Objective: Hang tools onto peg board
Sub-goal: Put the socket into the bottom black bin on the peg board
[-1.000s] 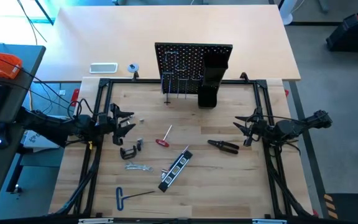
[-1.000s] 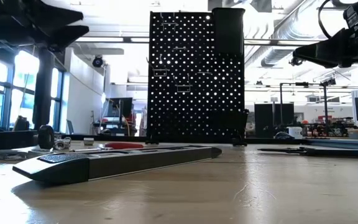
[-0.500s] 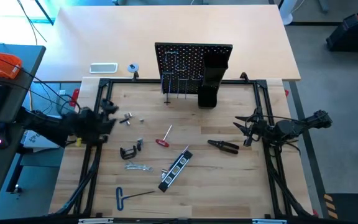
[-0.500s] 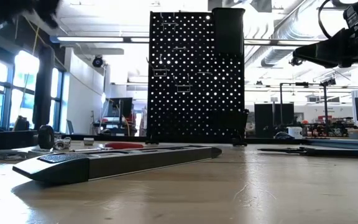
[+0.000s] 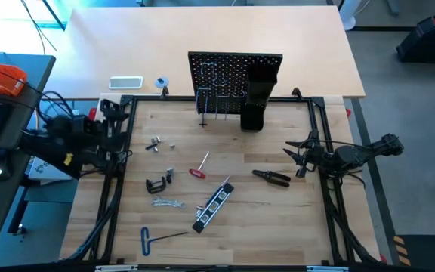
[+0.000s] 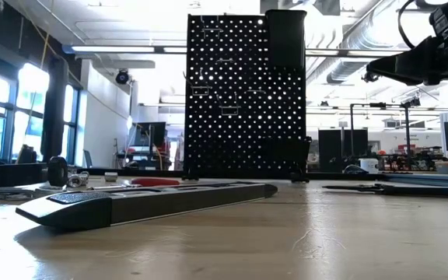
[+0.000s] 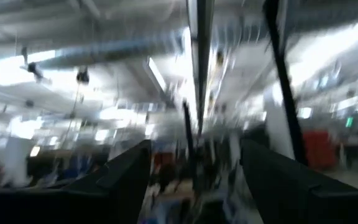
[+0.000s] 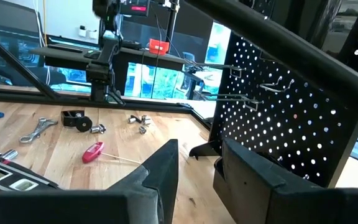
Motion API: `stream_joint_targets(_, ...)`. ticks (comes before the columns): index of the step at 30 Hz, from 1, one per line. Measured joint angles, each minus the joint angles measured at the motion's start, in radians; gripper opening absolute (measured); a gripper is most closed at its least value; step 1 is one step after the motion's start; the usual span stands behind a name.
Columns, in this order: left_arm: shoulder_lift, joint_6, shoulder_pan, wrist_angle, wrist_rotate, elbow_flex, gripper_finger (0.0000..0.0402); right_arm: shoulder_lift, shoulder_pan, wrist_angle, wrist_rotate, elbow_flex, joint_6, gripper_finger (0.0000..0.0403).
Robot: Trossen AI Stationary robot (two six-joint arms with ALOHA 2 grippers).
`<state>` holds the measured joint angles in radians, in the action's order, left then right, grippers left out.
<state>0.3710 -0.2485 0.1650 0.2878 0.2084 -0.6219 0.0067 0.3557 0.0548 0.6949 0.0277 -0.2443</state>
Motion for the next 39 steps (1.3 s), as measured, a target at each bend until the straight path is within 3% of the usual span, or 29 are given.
stream_joint_targets(5,0.112,-0.018,0.000,-0.315,0.144,-0.218,0.0238,0.000,0.000,-0.015,0.000,0.000,0.000,0.0119)
stream_joint_targets(9,0.181,-0.011,0.000,-0.492,0.218,-0.311,0.0238,0.000,0.000,-0.014,0.000,0.000,0.000,0.0119)
stream_joint_targets(18,0.293,0.132,0.000,-0.732,0.251,-0.245,0.0238,0.000,0.000,-0.022,0.000,0.000,0.000,0.0119)
stream_joint_targets(22,0.328,0.238,0.000,-0.738,0.258,-0.148,0.0238,0.000,0.000,-0.022,0.000,0.000,0.000,0.0119)
stream_joint_targets(26,0.342,0.301,0.000,-0.610,0.243,-0.008,0.0238,0.000,0.000,-0.023,0.000,0.000,0.000,0.0119)
stream_joint_targets(30,0.338,0.317,0.001,-0.318,0.194,0.178,0.0238,0.000,0.000,-0.024,0.000,0.000,0.000,0.0119)
stream_joint_targets(36,0.374,0.317,-0.001,0.372,0.072,0.495,0.0238,0.000,0.000,-0.030,0.000,0.000,0.000,0.0119)
stream_joint_targets(39,0.408,0.343,-0.011,0.679,0.049,0.595,0.0238,0.000,0.000,-0.030,0.000,0.000,0.000,0.0119)
